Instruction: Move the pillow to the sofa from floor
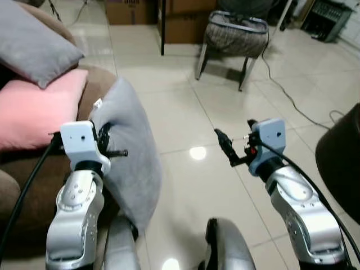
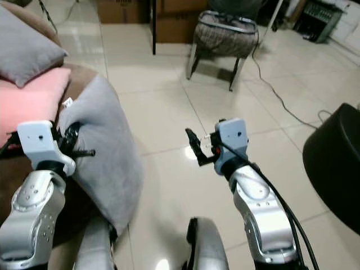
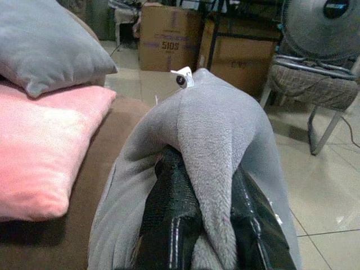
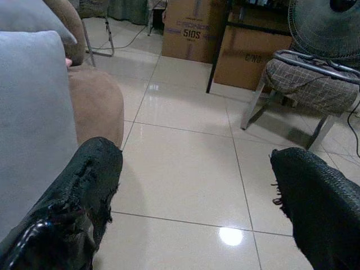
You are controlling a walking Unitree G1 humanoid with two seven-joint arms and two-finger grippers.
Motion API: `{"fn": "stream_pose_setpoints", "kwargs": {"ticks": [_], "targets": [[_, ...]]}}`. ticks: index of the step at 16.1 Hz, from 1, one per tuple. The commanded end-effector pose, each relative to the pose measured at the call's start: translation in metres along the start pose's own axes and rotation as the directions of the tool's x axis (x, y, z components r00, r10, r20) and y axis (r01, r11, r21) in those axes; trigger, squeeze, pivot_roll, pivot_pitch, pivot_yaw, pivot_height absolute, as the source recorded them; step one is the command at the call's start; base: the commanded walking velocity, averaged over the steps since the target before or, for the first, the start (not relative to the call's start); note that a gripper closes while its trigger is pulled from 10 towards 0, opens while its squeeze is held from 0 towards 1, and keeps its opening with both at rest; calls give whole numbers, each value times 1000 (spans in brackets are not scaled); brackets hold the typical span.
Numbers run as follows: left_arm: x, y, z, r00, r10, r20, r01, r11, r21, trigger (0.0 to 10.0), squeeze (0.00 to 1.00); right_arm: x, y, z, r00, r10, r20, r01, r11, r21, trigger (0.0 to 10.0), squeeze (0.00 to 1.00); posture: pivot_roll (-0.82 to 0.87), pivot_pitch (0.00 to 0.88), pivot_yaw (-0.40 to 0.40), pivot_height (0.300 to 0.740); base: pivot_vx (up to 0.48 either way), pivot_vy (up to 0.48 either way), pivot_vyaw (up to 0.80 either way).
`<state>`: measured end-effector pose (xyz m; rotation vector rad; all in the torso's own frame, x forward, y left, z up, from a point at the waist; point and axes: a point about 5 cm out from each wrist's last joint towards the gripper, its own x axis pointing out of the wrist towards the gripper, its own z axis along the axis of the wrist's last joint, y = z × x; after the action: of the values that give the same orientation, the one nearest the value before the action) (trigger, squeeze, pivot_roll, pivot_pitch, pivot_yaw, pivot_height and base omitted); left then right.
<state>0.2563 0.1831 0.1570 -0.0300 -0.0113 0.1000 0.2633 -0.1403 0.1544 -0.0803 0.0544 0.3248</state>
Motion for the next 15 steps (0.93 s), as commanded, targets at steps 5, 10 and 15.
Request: {"fn": "stream_pose_setpoints", "kwargs": {"ticks": [5,10,15], "targets": [[-1,-5,21,997,-9,81,12,999,-37,0,0,2,-3,1,1000,-18,23,18,1000,-6,10000,0,77,0,-71,701,0,0,0],[0,-8,19,997,-53,58,57,997,-58,0,0,3,-3,1,999,-20,33,20,1000,-9,10000,0,76,0,-71,740,0,0,0],[-8,-8,21,993,-66,101,69,997,-27,10000,0,3,-6,-2,999,-38,32,38,999,-9,10000,0,79,0,-71,740,0,0,0]]}}
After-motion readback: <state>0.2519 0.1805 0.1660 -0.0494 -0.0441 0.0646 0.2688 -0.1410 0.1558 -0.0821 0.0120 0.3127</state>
